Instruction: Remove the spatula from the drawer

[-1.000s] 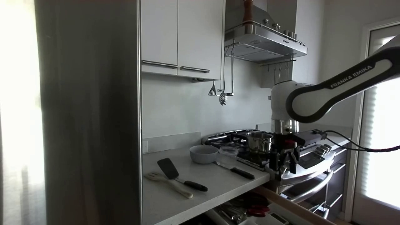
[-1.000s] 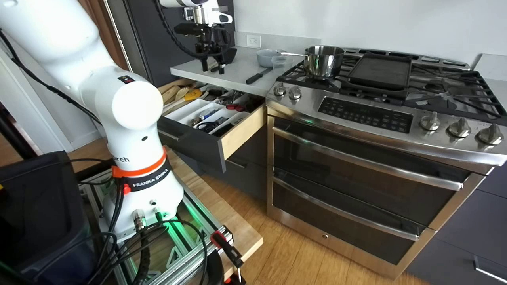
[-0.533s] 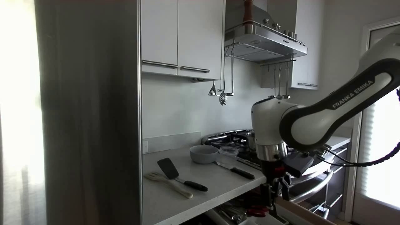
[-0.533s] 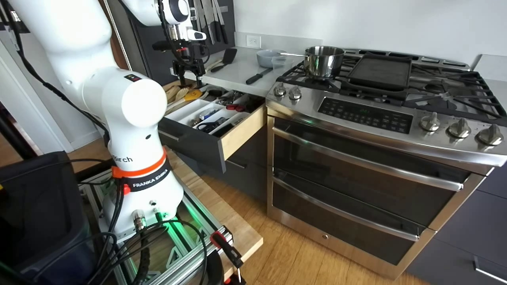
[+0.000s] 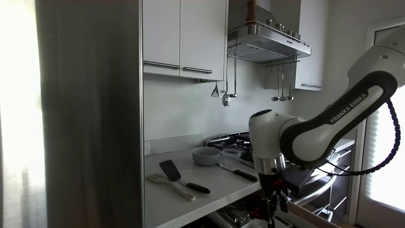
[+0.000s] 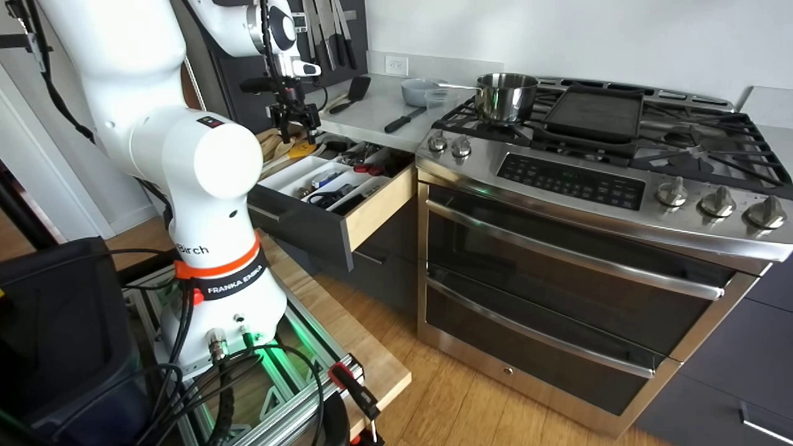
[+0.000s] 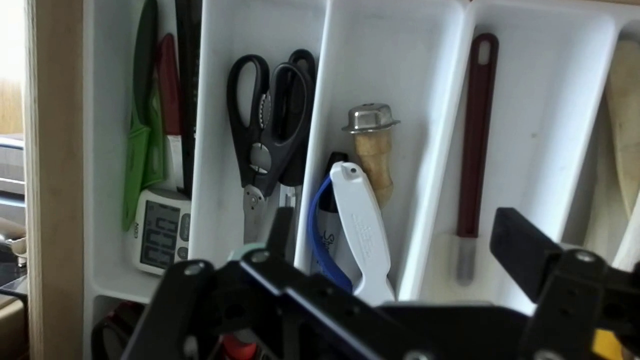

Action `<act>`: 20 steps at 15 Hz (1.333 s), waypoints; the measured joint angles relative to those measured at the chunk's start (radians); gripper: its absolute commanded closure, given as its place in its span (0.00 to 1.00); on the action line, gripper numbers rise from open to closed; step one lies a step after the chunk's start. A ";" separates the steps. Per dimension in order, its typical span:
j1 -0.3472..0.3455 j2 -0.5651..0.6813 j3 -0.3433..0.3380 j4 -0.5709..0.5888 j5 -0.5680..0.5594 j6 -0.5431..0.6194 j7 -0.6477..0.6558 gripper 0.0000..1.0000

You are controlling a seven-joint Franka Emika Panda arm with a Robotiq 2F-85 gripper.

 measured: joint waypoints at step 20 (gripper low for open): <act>0.113 0.198 -0.022 -0.007 0.011 0.300 0.106 0.55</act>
